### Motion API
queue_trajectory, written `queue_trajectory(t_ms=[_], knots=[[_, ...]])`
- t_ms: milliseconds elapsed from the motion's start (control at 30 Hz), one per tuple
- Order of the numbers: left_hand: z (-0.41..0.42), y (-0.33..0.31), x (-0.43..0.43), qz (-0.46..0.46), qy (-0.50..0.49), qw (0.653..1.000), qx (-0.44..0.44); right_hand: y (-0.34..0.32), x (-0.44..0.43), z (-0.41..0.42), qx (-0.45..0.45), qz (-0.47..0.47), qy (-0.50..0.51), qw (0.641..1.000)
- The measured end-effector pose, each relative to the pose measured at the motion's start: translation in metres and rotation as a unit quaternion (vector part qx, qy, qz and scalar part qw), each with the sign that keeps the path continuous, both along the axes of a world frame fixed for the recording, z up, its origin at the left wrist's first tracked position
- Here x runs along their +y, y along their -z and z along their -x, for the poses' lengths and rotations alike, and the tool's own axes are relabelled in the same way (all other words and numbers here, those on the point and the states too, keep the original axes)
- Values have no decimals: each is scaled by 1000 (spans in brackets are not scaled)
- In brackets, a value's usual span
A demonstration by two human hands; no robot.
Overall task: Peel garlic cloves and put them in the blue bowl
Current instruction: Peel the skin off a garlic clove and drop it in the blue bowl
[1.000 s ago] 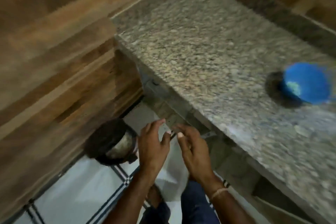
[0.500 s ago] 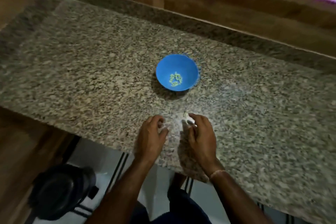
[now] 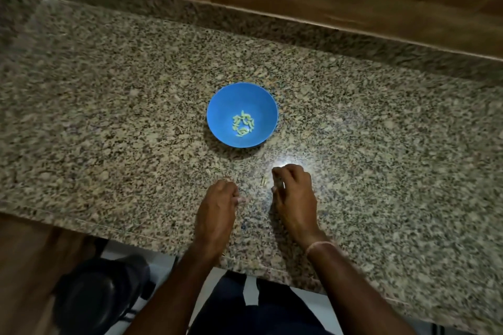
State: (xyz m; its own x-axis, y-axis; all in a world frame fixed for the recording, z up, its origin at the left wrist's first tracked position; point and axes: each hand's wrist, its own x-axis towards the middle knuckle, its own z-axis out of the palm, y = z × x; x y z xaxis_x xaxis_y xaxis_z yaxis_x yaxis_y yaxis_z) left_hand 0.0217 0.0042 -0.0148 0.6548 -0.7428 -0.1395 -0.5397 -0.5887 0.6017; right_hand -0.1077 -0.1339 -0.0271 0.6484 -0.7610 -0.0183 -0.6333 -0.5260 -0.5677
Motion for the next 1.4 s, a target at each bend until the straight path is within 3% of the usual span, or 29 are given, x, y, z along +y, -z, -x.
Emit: queue_trajectory(t_ms=[233,400,500,567,667,833,933,1000,1067,1167,1400], knots=[[-35,-64,-64,117,-55,986,-104,-5,-3,-5,16,-5,14,1000],[-80,-64,-108,67,-31,985,-156,-3,-6,-5,-5,-22,24,999],[-61,-63,-98,120,-5,978,-171,1,-9,2,-57,-50,32,997],[-30,-53,-84,148,49,982,-104,4,-10,7,-94,-74,46,992],[3,-23,-68,84,90,992,-6,5,-11,14,-114,-88,48,988],[10,-4,-67,36,65,997,-10,2,-12,18,-130,-104,39,985],[12,-5,-66,62,-14,995,73,2,-12,19,-152,-143,53,977],[15,-9,-67,95,-80,971,203,-2,-12,16,-177,-237,87,951],[20,-16,-67,144,-136,912,360,-7,-11,11,-218,-360,118,900],[27,-20,-65,183,-168,857,451,-17,-9,8,-277,-464,154,827],[38,-23,-65,212,-192,824,489,-23,-18,18,-267,-395,99,873]])
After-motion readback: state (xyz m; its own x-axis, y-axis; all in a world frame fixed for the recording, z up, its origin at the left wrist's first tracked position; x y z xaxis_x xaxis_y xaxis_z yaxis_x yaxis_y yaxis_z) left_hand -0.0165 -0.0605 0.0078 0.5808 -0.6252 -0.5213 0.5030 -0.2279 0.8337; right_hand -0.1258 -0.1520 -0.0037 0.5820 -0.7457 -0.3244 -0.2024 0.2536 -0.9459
